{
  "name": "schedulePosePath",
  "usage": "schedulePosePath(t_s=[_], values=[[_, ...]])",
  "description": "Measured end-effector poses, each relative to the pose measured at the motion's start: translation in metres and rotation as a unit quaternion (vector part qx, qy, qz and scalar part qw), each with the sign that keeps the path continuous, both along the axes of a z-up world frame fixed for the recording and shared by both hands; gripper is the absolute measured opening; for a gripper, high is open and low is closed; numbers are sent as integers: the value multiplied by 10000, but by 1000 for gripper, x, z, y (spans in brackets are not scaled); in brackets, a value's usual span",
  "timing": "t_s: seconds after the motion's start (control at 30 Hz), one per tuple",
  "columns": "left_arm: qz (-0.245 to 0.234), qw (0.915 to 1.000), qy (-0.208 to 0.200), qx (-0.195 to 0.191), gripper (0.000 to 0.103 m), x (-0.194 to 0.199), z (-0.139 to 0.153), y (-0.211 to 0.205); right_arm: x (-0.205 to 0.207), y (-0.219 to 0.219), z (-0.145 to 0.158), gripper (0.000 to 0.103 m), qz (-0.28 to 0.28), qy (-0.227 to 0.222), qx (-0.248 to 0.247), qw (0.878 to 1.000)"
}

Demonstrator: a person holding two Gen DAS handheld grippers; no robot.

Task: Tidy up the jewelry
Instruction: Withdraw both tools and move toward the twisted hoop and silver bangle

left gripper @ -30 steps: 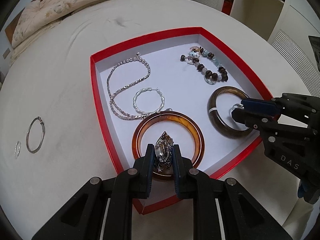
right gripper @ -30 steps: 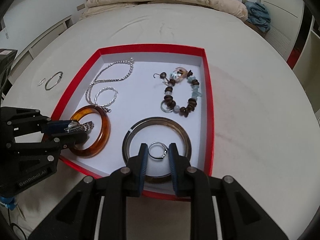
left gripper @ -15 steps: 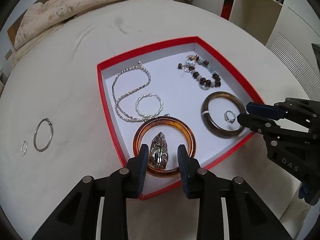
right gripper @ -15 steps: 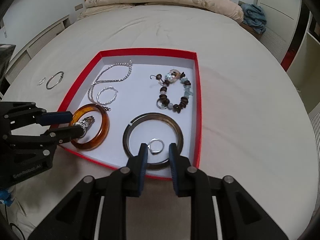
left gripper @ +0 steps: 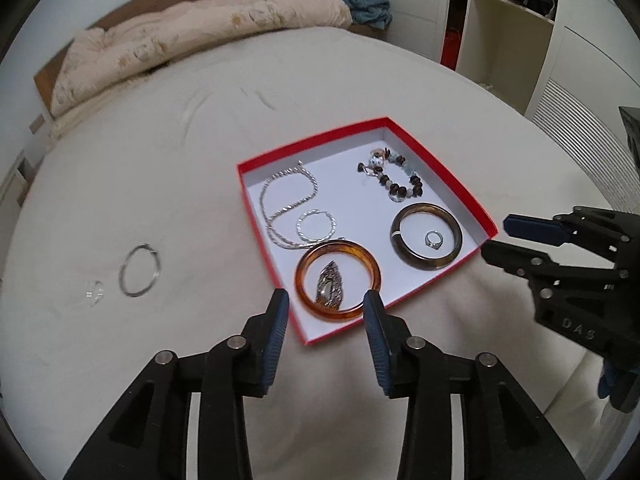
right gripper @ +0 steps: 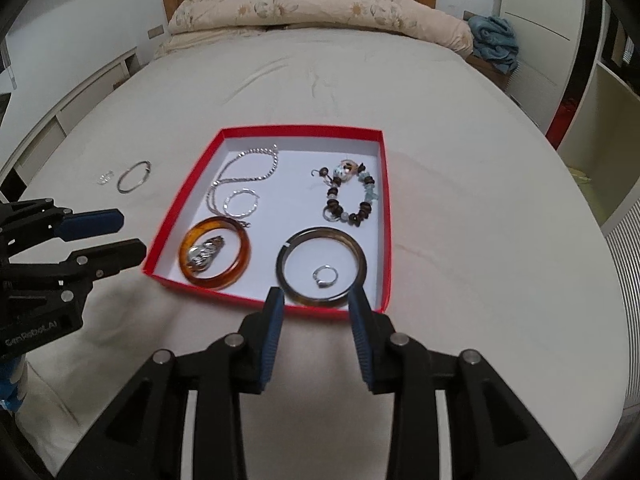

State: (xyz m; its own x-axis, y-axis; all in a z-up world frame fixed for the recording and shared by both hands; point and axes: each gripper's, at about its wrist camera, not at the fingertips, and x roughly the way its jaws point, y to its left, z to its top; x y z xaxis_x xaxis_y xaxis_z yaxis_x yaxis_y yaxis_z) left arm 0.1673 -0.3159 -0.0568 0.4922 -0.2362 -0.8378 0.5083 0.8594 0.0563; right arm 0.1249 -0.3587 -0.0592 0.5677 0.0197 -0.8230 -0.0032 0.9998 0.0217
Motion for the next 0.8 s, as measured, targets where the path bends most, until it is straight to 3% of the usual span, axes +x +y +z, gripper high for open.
schedulePosePath(t_s=[0.33,0.8], values=[[72,9991,-404,73,48,-53,37,30,-51,17,42,32,-157,-318,80,9993],[433,9958,-800,56,50,-132,77,91,-125,52,90,32,-151,-688,92,9975]])
